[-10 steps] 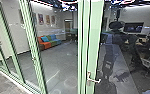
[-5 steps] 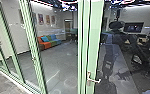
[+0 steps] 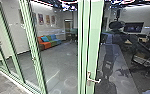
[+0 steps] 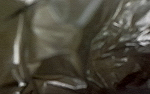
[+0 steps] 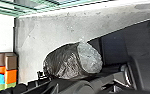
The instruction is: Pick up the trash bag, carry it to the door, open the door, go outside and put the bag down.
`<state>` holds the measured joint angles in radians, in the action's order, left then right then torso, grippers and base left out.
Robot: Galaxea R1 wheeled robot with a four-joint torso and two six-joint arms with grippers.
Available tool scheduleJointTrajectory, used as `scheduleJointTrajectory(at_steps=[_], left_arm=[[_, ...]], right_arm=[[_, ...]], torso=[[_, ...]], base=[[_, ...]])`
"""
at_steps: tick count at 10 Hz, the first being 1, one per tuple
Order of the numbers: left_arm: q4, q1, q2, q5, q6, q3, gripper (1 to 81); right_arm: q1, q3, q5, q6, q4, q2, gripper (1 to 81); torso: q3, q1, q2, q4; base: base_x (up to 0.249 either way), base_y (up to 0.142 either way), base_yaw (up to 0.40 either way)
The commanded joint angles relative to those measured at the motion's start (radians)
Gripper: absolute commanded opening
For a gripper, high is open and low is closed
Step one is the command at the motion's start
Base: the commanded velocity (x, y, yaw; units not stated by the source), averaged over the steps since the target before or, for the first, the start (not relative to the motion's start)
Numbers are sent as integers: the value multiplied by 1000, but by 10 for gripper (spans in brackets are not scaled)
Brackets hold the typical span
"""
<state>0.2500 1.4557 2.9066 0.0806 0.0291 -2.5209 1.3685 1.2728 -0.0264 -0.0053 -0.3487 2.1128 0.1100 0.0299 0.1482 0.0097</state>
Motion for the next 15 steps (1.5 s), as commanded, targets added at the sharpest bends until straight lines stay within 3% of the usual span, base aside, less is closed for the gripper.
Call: scheduleJointTrajectory(at_steps=[1, 3, 5, 7, 9, 11, 12, 13, 15], left_arm=[[-6, -53, -1, 62, 8, 10, 10], [-5, -53, 1, 62, 8, 10, 10], [-3, -53, 1, 62, 8, 8, 10], [-3, -53, 4, 62, 8, 10, 10], [0, -53, 4, 62, 8, 8, 10], [0, -53, 4, 64, 8, 10, 10], [0, -53, 5, 64, 8, 10, 10], [0, -53, 4, 64, 8, 8, 10], [-6, -53, -1, 70, 9, 10, 10]], right_arm=[[-200, -225, 57, 19, -101, -224, 811], [-338, -307, 149, 18, -87, -330, 811], [-518, -331, 307, 31, -113, -396, 811], [-659, -322, 441, 79, -112, -403, 811], [-755, -320, 509, 149, -99, -403, 811], [-863, -322, 559, 271, -90, -403, 811], [-922, -340, 569, 360, -67, -400, 811], [-991, -353, 603, 439, -24, -388, 811], [-1107, -368, 687, 675, 126, -345, 811]], torso=[[0, 0, 0, 0], [0, 0, 0, 0], [0, 0, 0, 0], [0, 0, 0, 0], [0, 0, 0, 0], [0, 0, 0, 0], [0, 0, 0, 0], [0, 0, 0, 0], [0, 0, 0, 0]], base=[[0, 0, 0], [0, 0, 0], [0, 0, 0], [0, 0, 0], [0, 0, 0], [0, 0, 0], [0, 0, 0], [0, 0, 0], [0, 0, 0]])
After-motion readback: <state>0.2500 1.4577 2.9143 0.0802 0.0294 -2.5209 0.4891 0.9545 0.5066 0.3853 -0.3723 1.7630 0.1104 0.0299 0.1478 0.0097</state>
